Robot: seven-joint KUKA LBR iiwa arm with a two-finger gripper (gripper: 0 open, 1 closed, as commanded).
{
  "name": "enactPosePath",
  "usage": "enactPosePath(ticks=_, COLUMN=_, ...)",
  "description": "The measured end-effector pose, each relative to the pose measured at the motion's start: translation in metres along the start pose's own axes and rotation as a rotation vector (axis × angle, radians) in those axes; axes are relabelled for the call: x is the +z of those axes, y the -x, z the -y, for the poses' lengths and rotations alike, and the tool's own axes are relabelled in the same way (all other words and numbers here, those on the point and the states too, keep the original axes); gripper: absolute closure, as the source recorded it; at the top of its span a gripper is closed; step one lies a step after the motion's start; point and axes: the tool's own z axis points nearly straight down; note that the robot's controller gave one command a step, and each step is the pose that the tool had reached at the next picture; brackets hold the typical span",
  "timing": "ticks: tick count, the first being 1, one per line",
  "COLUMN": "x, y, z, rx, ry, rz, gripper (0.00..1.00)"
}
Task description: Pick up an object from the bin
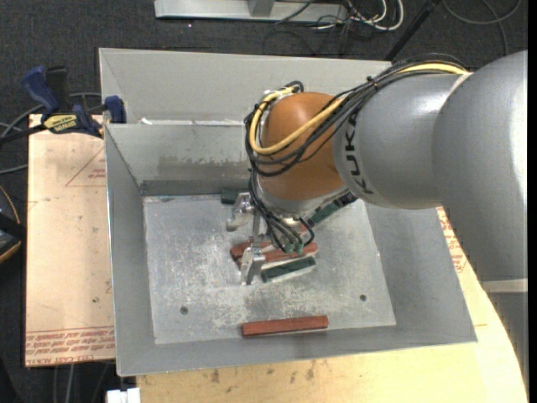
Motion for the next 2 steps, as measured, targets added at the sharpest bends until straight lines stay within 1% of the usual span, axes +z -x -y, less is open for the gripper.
enactPosePath(ticks=1, x=-0.003, y=-0.012, z=0.008, rx=-0.154, ry=-0.001, rz=-0.008, gripper=0.0)
enactPosePath(ticks=2, x=-0.015, y=-0.014, z=0.01, rx=-0.2, ry=0.0, rz=-0.006, gripper=0.0)
